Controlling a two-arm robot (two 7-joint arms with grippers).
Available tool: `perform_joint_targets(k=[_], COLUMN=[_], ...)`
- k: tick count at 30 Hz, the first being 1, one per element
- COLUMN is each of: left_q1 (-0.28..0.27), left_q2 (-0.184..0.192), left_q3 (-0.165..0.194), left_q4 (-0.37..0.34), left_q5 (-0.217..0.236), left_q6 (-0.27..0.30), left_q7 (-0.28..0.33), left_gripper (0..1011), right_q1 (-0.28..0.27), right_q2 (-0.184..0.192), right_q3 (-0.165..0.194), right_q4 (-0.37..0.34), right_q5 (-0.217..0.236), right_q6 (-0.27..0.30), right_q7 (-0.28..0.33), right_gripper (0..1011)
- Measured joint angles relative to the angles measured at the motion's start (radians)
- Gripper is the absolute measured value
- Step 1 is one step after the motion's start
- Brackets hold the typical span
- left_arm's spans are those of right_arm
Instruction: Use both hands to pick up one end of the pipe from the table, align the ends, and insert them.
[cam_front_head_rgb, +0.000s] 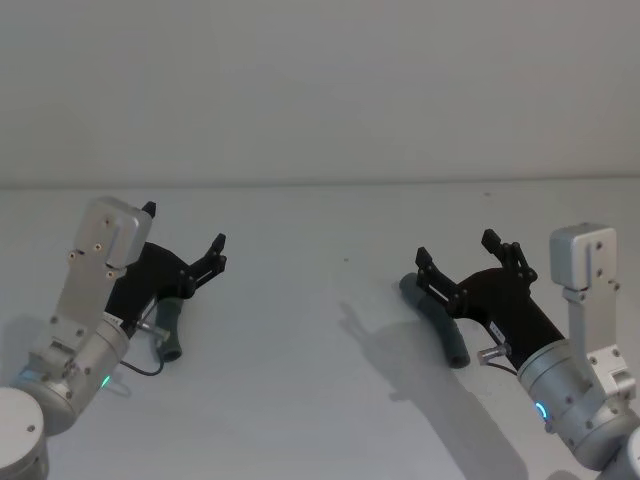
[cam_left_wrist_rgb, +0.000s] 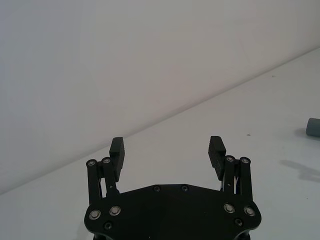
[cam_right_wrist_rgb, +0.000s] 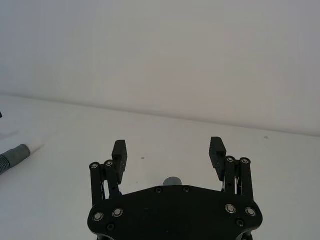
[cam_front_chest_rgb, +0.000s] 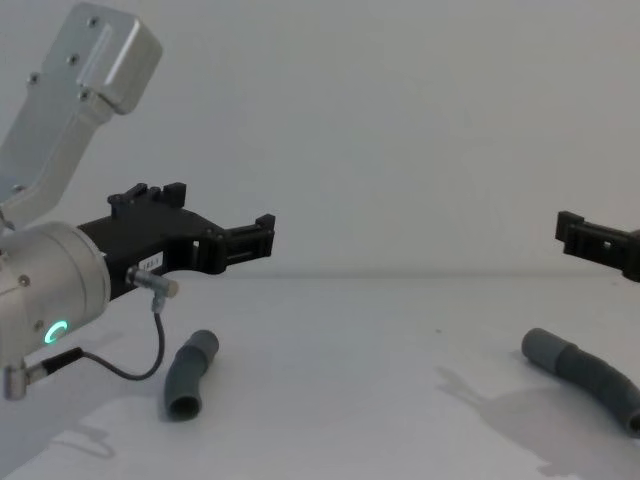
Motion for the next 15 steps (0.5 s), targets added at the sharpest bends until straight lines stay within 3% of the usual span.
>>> perform_joint_targets(k=[15], left_q1=[0.0], left_q2=[0.0], left_q3=[0.0], left_q4=[0.0], left_q5=[0.0], left_q6=[0.0], left_q7=[0.0], left_gripper=[1001], right_q1=[0.0], right_q2=[0.0], right_q3=[0.0], right_q4=[-0.001], right_q5=[0.0], right_q6=[0.0], right_q7=[0.0], right_gripper=[1000])
